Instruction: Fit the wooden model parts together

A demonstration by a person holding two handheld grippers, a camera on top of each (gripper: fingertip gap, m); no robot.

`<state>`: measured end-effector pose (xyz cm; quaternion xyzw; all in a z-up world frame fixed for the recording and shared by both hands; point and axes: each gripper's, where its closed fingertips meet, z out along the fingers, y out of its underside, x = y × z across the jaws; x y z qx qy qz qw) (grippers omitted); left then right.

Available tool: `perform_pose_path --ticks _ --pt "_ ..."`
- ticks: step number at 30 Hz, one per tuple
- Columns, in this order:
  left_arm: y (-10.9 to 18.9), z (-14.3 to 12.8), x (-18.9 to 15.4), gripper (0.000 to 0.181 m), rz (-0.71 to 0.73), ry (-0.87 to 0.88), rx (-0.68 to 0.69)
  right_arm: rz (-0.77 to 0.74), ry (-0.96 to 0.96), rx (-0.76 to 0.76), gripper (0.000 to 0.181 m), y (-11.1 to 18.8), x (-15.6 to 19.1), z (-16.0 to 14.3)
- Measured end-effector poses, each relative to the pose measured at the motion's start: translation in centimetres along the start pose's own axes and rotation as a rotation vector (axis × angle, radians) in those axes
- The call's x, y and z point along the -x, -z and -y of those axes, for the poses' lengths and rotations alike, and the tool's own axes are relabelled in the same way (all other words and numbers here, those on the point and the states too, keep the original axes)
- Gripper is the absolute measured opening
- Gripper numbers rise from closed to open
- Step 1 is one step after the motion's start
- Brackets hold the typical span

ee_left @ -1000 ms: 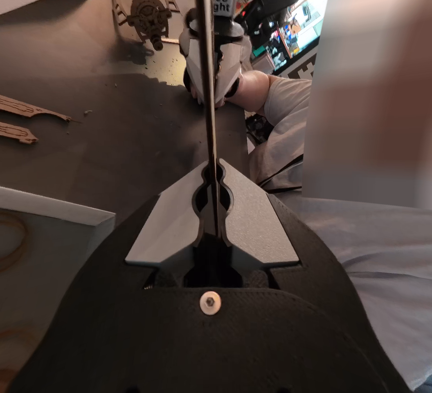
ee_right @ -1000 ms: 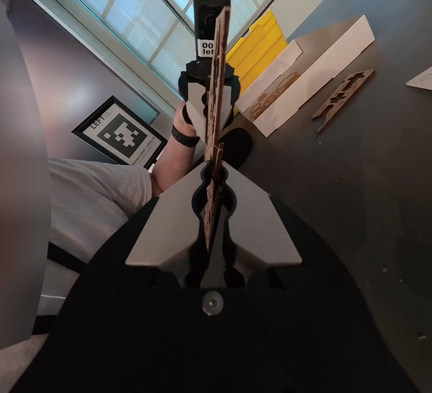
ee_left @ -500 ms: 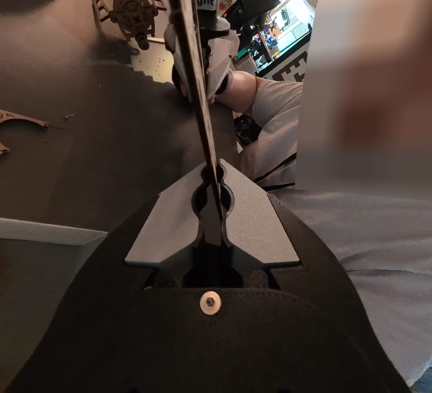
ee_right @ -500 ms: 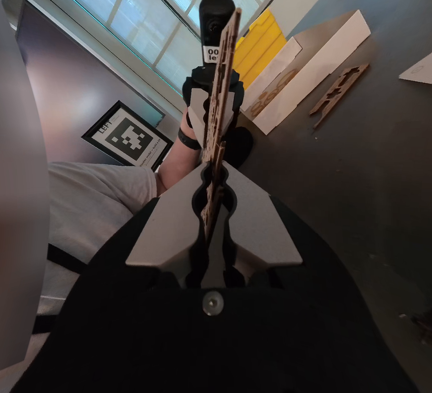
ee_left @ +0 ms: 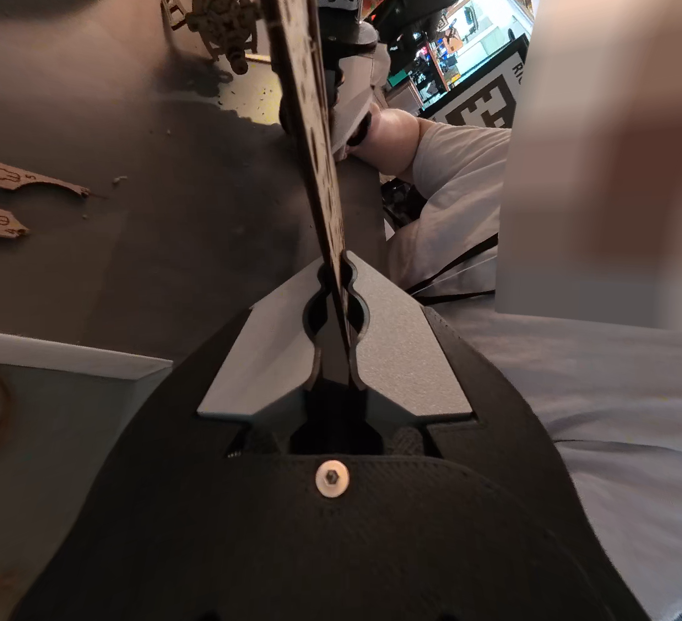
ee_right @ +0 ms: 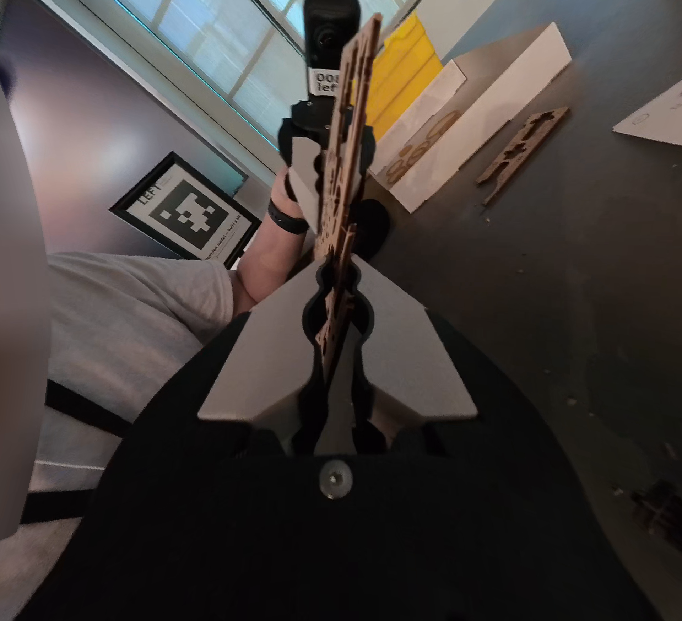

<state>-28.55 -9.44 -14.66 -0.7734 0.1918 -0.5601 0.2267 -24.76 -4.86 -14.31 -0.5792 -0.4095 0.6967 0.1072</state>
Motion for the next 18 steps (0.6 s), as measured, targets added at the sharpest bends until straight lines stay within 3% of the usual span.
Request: perform_pose_path --ticks 2,5,9,13,18 --pt "0.1 0.1 -0.1 0.001 -0.018 0.014 -0.010 0.024 0.021 -0.023 0.003 0.1 0.5 0.4" --pt "0.4 0.1 0.0 0.001 -0.018 0.022 -0.013 0.024 0.032 -0.112 0.018 0.9 0.7 2.1" --pt "1.3 0.3 -0.4 0.001 -0.016 0.012 -0.030 0.017 0.052 -0.223 0.019 2.5 0.9 4.3" --pt "3.9 2.4 -2.0 0.001 -0.040 -0.024 -0.171 -0.045 0.085 -0.283 0.018 3.5 0.4 5.4" --pt "6.9 4.7 -2.6 0.001 -0.028 -0.065 -0.358 -0.166 0.172 -0.185 0.006 5.0 0.1 6.1"
